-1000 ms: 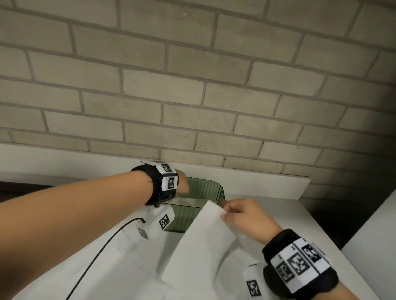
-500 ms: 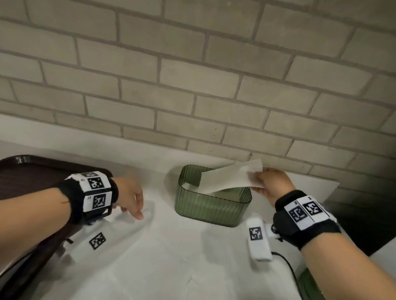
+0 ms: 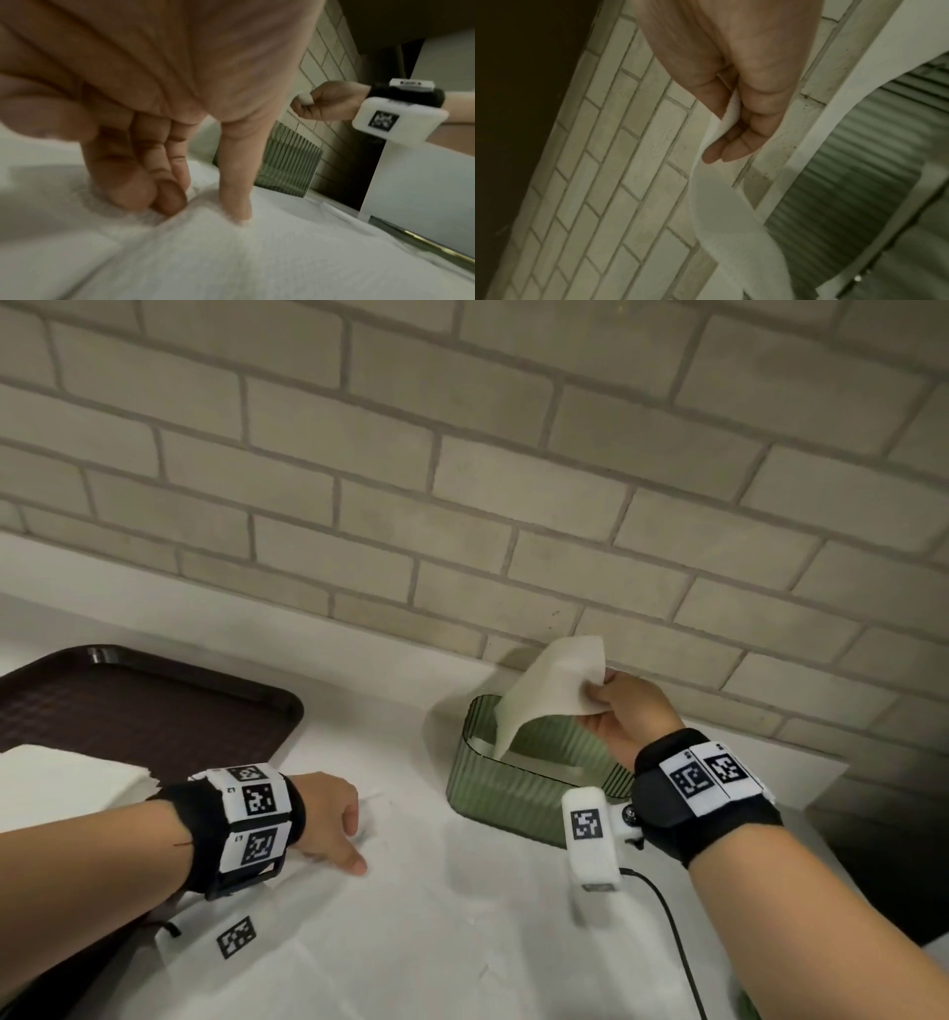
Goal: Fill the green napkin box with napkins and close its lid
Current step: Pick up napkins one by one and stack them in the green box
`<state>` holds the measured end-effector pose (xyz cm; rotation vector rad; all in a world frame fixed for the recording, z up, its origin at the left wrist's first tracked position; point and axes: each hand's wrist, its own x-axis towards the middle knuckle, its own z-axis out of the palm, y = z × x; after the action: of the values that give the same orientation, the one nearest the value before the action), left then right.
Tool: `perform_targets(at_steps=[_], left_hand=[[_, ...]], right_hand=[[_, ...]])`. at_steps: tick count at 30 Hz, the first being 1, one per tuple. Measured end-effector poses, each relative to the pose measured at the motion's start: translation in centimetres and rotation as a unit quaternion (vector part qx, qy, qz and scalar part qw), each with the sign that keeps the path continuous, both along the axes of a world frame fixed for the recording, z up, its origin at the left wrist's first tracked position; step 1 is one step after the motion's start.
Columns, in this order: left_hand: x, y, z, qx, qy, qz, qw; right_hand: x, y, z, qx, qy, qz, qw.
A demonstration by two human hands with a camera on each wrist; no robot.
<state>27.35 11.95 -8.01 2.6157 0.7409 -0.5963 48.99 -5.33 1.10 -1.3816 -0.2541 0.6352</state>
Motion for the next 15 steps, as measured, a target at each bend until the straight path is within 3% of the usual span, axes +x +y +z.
perform_targets(at_steps=[4, 9, 12, 15], left_hand=[[0.0, -0.1, -0.3, 0.009, 0.01, -0.024, 1.0], [0.3, -0.1, -1.1, 0.046, 0.004, -0.039, 0.998], [0.3, -0.2, -1.0, 0.046, -0.004, -0.042, 0.998], [0.1, -0.3, -0.9, 0.034, -0.027, -0.017, 0.999]], right_hand=[[0.1, -0.8, -0.5, -0.003, 0.024, -0.014, 1.0], [0.7, -1.5, -2.9, -0.192, -0.018, -0.063, 0.979], [1.1, -1.4, -3.8, -0.335, -0.131, -0.051, 0.932], [0.4, -1.4, -3.4, -0.505, -0.252, 0.031, 0.825]])
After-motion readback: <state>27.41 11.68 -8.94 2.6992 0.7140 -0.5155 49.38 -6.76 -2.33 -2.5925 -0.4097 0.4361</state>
